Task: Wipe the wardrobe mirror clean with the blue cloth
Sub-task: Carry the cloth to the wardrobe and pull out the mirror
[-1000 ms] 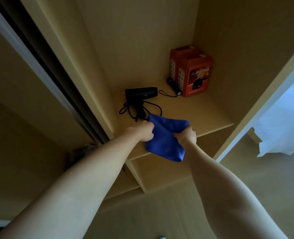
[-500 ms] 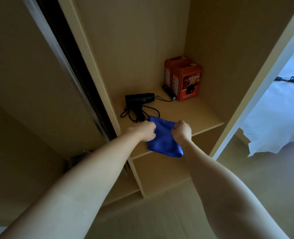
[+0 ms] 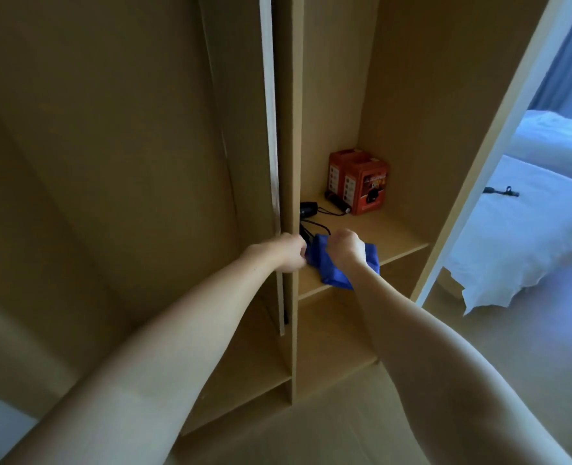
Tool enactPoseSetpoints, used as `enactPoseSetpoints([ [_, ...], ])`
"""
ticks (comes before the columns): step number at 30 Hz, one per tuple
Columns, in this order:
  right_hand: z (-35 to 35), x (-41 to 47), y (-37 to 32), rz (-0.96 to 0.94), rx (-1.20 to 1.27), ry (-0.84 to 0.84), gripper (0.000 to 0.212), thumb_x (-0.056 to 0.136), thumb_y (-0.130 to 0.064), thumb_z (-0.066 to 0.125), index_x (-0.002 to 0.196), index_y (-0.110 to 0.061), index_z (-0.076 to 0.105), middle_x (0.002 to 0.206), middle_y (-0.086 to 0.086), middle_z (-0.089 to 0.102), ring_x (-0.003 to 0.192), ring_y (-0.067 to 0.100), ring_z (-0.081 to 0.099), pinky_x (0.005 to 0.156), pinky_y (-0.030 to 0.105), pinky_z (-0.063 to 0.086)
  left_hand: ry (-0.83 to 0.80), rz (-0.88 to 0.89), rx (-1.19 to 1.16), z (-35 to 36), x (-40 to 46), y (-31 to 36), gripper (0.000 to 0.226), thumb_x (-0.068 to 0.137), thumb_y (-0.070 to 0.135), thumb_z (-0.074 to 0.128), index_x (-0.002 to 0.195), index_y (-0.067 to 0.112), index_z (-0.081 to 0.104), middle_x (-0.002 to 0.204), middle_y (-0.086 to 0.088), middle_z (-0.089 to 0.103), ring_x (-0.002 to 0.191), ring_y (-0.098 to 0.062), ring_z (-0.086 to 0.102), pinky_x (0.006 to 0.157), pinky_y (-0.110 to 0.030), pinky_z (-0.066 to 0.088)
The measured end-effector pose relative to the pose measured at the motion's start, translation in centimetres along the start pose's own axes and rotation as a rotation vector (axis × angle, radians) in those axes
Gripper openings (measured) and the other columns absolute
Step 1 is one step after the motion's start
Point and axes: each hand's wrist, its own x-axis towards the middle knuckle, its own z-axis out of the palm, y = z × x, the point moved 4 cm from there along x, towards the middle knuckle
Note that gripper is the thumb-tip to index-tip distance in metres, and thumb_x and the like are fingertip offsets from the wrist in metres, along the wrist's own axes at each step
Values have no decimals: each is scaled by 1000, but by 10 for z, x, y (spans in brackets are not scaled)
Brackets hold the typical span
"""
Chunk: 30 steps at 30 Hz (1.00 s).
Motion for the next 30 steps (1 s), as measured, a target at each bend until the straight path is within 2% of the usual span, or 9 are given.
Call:
enactPoseSetpoints([
  [3,11,-25,-35,-62,103,64,12,94,-11,51,91,-14,61,91,5,65,78,19,59,58,23,39,49,-21,18,-16,-29,-31,13,99,25,53,109,19,58,105,-1,58,92,-19,59,79,-34,51],
  [7,18,-48,-76,-138,252,98,23,93,-17,59,115,-15,65,103,-1,66,85,12,59,58,13,36,168,-42,-6,-43,-55,-60,18,98,23,54,114,18,59,114,-3,58,100,-22,59,85,-37,52],
  [10,14,-55,-102,-164,333,124,38,90,-16,66,127,-14,57,114,0,65,91,11,57,65,17,41,222,-48,-1,-62,-65,-67,19,98,21,56,116,16,60,118,-6,59,103,-24,60,89,-39,53],
  [13,10,-52,-123,-179,308,98,36,92,-18,64,127,-14,57,108,0,65,82,9,56,62,18,41,247,-59,-3,-76,-70,-68,20,98,20,55,116,16,61,118,-7,59,103,-25,60,91,-42,54],
  [16,10,-42,-134,-176,285,118,19,94,-19,60,112,-13,62,98,3,68,69,6,56,50,18,37,283,-86,-21,-89,-71,-70,21,98,20,54,117,15,61,117,-7,59,103,-25,60,90,-42,53],
  [18,12,-39,-137,-148,280,134,11,96,-19,57,104,-13,63,96,7,68,70,11,58,50,20,39,291,-110,-13,-94,-71,-72,19,98,19,54,115,14,62,116,-7,59,100,-26,60,88,-41,54],
  [24,9,-42,-140,-180,184,168,12,102,-16,47,101,-11,58,88,3,59,74,18,54,66,28,42,304,-162,1,-96,-74,-70,7,97,19,54,101,17,59,107,-6,58,91,-24,58,82,-39,53],
  [28,6,-45,-134,-207,167,164,16,103,-19,44,105,-10,58,92,6,61,71,15,54,62,26,43,278,-178,10,-87,-79,-71,12,98,19,53,106,15,61,107,-5,57,93,-24,59,76,-35,49],
  [30,4,-48,-131,-211,165,154,19,103,-22,44,108,-11,58,94,6,62,67,10,51,58,24,40,278,-187,14,-86,-84,-73,7,98,19,52,98,17,59,103,-4,56,92,-24,59,74,-35,47],
])
